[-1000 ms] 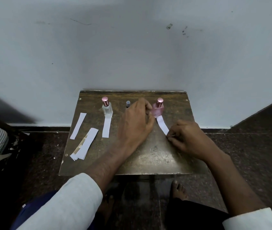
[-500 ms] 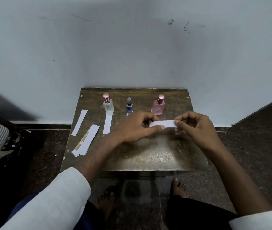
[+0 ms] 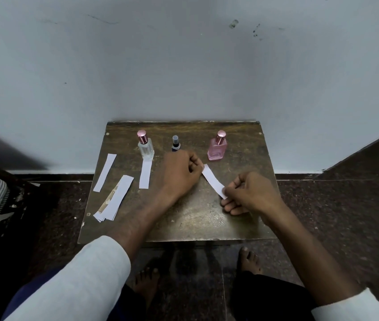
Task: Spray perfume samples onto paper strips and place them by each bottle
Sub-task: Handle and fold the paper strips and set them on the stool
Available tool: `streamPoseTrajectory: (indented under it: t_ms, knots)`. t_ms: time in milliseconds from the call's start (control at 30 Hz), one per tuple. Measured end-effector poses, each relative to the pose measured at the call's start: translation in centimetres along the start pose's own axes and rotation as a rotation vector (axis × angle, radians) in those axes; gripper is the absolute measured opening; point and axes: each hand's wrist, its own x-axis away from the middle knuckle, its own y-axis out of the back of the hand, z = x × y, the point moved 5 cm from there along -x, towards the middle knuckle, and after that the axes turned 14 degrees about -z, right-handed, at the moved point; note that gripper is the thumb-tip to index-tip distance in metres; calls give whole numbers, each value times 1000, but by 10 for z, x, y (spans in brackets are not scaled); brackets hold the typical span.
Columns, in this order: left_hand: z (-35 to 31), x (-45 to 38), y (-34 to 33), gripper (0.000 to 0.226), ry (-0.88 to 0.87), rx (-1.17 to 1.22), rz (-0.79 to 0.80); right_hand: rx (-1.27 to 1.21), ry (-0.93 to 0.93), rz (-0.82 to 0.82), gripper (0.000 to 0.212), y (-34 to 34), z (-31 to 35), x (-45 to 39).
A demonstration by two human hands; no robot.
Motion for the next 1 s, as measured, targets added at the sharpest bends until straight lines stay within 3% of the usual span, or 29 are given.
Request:
streamPoseTrajectory:
  t_ms: [167, 267, 333, 400, 567, 767, 1000]
  knots:
    - [-4, 4, -1, 5, -69, -80, -50, 278, 123, 6, 38, -5, 9, 6]
    - [-6, 5, 0, 5, -143, -169, -99, 501, 276, -189, 64, 8, 13, -6]
    - [-7, 5, -1, 8, -188, -236, -123, 478, 419, -391, 54, 19, 20, -17]
    - [-8, 4, -3, 13, -217, -275, -126, 334, 513, -481, 34, 24, 28, -26]
    - [-15, 0, -7, 22, -236, -274, -115, 257, 640, -406, 56, 13, 48, -42]
    - [-19, -6, -12, 29, -245, -290, -137, 300, 718, -336, 30, -2, 59, -48]
    - [-23, -3, 1, 26, -270, -260, -181, 278, 732, -464, 31, 11, 58, -54]
